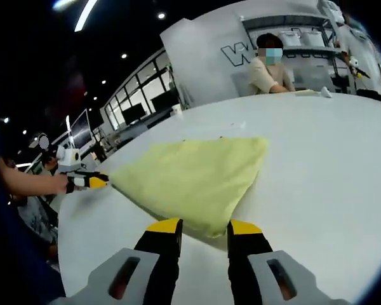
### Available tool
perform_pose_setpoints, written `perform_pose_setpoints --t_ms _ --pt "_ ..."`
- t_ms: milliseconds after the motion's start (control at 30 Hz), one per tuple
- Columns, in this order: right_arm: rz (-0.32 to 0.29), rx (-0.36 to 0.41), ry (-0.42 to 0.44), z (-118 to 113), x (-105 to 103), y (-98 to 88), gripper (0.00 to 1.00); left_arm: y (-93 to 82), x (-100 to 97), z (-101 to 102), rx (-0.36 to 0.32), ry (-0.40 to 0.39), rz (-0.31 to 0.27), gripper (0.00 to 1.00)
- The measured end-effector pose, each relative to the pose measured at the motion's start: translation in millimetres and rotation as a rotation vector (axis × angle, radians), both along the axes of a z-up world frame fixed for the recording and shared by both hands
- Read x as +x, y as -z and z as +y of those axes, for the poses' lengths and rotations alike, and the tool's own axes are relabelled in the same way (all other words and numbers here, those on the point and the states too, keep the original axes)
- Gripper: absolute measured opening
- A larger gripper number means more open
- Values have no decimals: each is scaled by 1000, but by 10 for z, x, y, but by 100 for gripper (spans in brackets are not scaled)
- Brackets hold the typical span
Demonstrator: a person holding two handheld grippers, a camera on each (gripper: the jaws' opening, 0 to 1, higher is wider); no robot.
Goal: Fold the garment on the visible template until the final outline fits inside the template.
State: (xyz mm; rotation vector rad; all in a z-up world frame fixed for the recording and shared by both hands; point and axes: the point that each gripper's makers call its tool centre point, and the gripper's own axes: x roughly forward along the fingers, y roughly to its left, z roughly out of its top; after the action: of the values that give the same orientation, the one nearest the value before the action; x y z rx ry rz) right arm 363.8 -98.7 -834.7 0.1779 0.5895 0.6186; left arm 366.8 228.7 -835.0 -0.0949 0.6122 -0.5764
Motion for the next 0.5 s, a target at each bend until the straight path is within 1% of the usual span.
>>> perform_pose_setpoints --t_ms 67,133,200,267,300,400,433,500 --pt "0 -17 -3 -8 15 23 23 19 43 11 -2 -6 2 29" --pt "0 -20 1 -3 9 24 21 19 35 -22 3 -4 -1 27" --pt "1 -26 5 -18 21 31 18 36 85 -27 22 4 -2 22" --pt "2 -33 9 -39 17 40 13 49 120 -11 22 10 1 17" --pt "2 -37 13 -52 20 42 11 33 75 -42 21 15 0 15" --pt "0 -39 19 -72 26 33 2 9 62 -80 26 26 -16 7" --pt "-1 -38 19 -83 28 31 2 5 60 -85 22 32 -19 3" --pt "-4 -40 15 -98 30 27 1 3 74 -80 23 36 -32 2"
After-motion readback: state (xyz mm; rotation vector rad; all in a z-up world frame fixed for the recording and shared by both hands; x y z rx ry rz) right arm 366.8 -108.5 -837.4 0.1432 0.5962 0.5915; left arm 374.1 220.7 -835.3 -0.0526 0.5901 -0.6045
